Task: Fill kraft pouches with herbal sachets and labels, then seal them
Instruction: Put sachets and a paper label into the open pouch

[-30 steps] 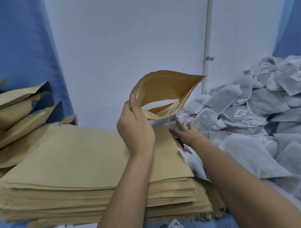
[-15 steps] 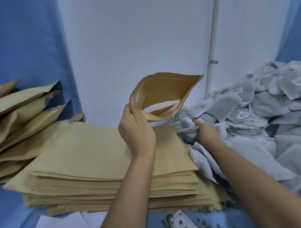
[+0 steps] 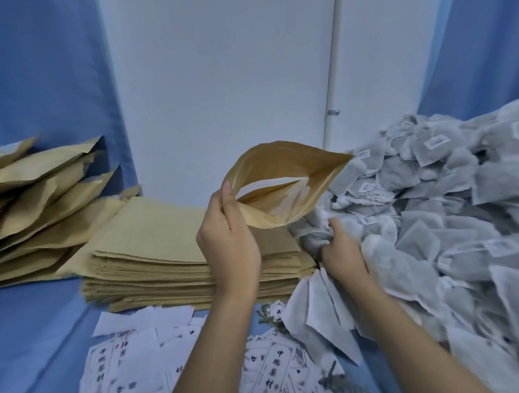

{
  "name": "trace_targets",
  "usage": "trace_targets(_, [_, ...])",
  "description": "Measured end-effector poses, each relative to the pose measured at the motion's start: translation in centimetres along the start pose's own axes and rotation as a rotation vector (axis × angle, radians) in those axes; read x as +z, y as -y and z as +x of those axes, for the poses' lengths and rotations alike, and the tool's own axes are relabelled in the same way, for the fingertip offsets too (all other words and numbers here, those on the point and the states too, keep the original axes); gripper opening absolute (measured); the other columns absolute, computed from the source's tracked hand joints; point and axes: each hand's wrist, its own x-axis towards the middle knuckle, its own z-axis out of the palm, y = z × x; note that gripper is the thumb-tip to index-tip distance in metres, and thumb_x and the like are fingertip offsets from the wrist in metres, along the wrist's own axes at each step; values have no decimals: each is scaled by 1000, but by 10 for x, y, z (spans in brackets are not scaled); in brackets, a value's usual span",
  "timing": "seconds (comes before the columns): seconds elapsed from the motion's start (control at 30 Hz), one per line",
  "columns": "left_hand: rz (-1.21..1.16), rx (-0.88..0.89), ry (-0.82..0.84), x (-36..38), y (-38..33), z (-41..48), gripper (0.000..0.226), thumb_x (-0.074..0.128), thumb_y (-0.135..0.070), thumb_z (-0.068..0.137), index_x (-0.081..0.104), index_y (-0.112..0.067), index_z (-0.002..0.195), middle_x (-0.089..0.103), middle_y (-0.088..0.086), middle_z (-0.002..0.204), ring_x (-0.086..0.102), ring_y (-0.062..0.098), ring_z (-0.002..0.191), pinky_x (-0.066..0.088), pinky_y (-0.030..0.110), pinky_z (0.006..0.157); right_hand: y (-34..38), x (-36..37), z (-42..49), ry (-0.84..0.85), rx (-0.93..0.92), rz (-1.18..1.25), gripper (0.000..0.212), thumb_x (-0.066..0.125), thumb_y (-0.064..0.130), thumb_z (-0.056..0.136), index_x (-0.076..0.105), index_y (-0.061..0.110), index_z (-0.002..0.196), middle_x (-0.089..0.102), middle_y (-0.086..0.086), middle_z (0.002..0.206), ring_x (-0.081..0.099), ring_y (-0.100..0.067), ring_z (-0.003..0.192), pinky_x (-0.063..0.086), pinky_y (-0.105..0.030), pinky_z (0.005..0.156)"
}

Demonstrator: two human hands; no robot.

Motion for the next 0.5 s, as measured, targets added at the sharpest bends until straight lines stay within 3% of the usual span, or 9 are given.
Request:
trace_targets(0.1, [-1, 7, 5, -17, -6, -13, 32, 38, -33, 101, 58, -19, 80, 49, -23, 51, 44, -2, 51, 34, 8, 51, 11, 5, -18, -9, 21, 112, 25, 50, 4, 85, 43, 21, 102, 58, -6, 97, 54, -20, 84, 35, -20, 62])
trace_targets(0.2, [0, -18, -29, -32, -5, -20, 34, 38, -37, 101, 59, -18, 81, 49, -21, 51, 43, 0, 50, 34, 11, 49, 18, 11, -32, -211, 65, 148, 41, 57, 12, 83, 45, 18, 122, 59, -10, 115, 56, -27, 104, 41, -29, 78])
trace_targets(0.3, [-6, -42, -53, -43, -3, -24, 33, 37, -39, 100, 51, -23, 75, 46, -19, 49, 41, 1, 49, 33, 11, 48, 22, 16, -44, -327, 99, 151, 53, 60, 10, 84, 40, 11, 134, 57, -9, 123, 55, -26, 113, 40, -25, 82])
trace_targets(0.37, [-4, -50, -45, -46, -2, -24, 33, 38, -39, 100, 52, -23, 75, 46, -19, 49, 41, 1, 49, 32, 11, 48, 22, 17, -48, -361, 94, 82, 35, 59, 13, 86, 50, 11, 120, 57, -8, 115, 51, -25, 110, 33, -24, 78])
trace_targets(0.43, [-3, -46, -37, -46, -4, -24, 33, 38, -38, 100, 53, -22, 77, 46, -19, 48, 41, 0, 48, 32, 12, 47, 24, 13, -48, -390, 84, -33, 11, 56, 17, 85, 56, 17, 97, 56, -3, 98, 52, -24, 95, 32, -28, 70])
trace_targets(0.5, [-4, -37, -37, -44, -6, -24, 32, 38, -38, 100, 54, -21, 79, 47, -20, 49, 42, 0, 48, 33, 11, 48, 28, 4, -44, -245, 101, -109, 6, 53, 24, 84, 56, 20, 81, 60, 0, 83, 55, -24, 83, 33, -30, 60])
